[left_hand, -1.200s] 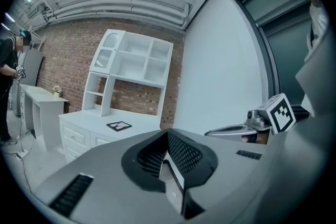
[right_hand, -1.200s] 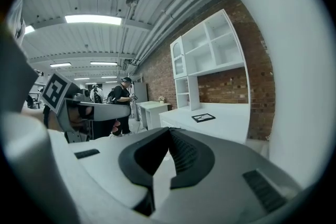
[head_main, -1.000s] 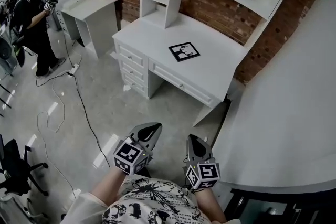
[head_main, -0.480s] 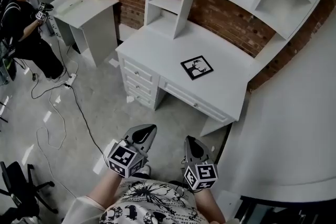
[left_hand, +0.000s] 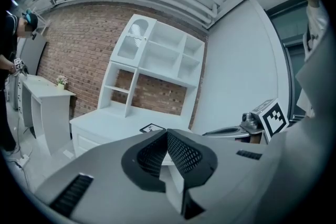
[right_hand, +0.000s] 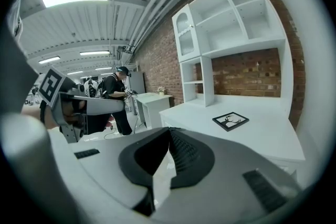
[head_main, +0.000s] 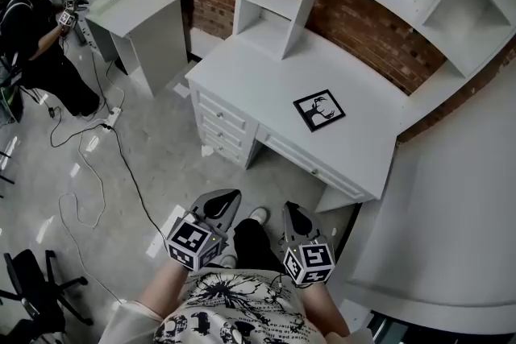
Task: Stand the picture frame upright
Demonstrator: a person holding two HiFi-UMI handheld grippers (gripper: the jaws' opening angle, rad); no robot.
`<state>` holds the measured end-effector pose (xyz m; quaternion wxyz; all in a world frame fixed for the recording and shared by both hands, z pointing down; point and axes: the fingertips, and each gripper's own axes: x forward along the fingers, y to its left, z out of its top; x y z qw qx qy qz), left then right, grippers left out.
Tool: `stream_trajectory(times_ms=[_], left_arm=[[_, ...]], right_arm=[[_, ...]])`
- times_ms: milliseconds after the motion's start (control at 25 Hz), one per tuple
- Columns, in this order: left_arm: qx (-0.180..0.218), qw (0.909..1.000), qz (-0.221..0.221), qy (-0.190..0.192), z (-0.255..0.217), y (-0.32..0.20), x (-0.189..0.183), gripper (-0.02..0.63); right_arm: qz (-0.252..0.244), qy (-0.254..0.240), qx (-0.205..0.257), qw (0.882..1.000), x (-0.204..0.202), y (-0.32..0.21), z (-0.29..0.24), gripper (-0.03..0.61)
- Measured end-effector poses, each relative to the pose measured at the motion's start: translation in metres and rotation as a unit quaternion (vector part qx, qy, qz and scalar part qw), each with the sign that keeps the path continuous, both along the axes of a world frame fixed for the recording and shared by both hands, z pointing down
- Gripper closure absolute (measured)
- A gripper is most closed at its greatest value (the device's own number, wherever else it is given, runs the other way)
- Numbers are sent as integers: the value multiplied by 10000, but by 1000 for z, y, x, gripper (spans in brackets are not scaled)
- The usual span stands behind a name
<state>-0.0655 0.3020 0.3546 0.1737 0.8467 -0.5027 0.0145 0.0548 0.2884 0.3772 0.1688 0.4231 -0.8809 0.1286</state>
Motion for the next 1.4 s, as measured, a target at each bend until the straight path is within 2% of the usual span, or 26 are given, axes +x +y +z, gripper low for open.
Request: stream_trajectory(times_ms=[360,640,880,1200,1400], left_arm=[[-129,9995,-282,-34,3,-106,-12,604],[-165,9995,-244,-96,2,-214,6,604],[-251,9994,8,-227,11,-296,31,604],[-555,9974,328,-334,44,-356,54,603],[-585,9956,669,-291,60,-384,59,604]], right_arm=[[-165,-118,-123,9997,-3,-113,15,575],[-106,-216,-141,9996,20,-218,17,575],[39,-274,-324,9991,44,-290,32,575],[213,-195,-774,9966,61,-336,62,575],[349,-38,-958,9948,57,-355,78,575]])
